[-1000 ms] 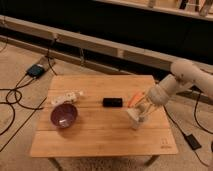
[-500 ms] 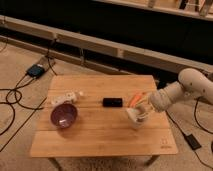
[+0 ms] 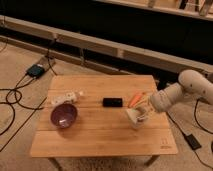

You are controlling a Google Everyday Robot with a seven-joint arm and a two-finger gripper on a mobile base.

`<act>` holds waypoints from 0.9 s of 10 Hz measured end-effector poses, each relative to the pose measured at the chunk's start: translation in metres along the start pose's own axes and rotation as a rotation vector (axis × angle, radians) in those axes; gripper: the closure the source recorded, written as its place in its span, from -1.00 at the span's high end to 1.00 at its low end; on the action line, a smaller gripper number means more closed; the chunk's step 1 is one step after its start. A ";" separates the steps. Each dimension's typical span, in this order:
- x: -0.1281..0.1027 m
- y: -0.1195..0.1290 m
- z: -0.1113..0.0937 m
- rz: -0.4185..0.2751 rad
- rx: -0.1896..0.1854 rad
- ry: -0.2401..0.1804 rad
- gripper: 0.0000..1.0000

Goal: Place the white sponge in the ceramic cup

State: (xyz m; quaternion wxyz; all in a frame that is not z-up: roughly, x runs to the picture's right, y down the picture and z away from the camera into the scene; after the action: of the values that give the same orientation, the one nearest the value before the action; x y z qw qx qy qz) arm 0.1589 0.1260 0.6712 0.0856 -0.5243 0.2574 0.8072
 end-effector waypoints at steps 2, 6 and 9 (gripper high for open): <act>0.003 0.003 0.000 0.016 -0.021 0.040 -1.00; -0.001 0.006 -0.002 0.052 -0.080 0.164 -1.00; -0.020 0.003 -0.004 0.074 -0.129 0.225 -1.00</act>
State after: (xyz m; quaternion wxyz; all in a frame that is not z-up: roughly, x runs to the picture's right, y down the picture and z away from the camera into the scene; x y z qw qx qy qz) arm 0.1694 0.1239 0.6885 -0.0076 -0.6061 0.2319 0.7608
